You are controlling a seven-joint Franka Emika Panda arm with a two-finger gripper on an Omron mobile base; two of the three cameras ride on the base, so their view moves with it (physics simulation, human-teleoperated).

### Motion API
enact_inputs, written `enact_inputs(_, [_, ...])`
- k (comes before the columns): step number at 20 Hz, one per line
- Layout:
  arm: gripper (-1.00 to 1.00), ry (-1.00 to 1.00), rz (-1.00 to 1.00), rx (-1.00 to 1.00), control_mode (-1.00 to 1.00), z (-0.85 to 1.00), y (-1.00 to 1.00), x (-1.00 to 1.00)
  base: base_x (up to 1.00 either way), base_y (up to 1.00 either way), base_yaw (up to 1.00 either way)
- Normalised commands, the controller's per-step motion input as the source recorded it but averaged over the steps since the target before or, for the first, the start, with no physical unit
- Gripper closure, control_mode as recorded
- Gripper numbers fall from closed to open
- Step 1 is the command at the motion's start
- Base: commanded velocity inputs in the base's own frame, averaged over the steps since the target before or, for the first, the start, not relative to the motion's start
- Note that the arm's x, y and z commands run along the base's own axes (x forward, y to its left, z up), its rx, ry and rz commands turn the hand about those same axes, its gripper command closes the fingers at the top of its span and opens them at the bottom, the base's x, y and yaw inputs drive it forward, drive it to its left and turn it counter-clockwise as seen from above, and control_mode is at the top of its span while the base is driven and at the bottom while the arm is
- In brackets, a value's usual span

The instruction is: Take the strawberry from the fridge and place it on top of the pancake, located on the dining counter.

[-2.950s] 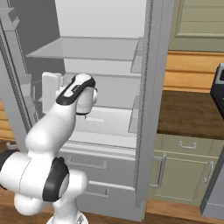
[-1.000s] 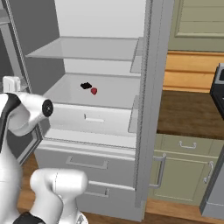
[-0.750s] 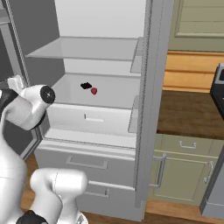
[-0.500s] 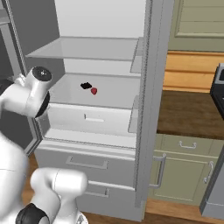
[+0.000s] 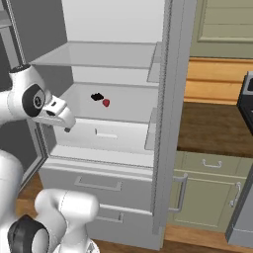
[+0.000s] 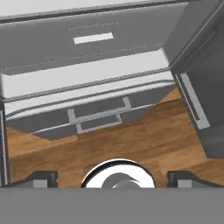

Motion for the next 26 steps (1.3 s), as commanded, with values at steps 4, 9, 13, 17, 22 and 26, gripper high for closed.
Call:
enact_inputs(4, [-1.00,-0.02,0.48,-0.16,-1.00,-0.44,-0.86,-0.59,0.00,0.00,0.00])
enact_inputs(9, [-1.00,0.01,0.10,0.05,-1.00,-0.45,0.00,-0.44,0.00,0.00,0.00])
enact_inputs(13, [-1.00,0.04,0.00,0.19,-1.00,-0.19,0.11,0.13,0.00,0.00,0.00])
enact_inputs(17, [-1.00,0.01,-0.01,0.27,-1.00,-0.18,0.02,0.15,0.00,0.00,0.00])
enact_inputs(22, [-1.00,0.00,-0.04,0.01,-1.00,-0.07,-0.01,0.00,0.00,0.00,0.00])
enact_inputs(26, [-1.00,0.00,0.00,0.03,-1.00,-0.10,-0.01,0.00,0.00,0.00,0.00])
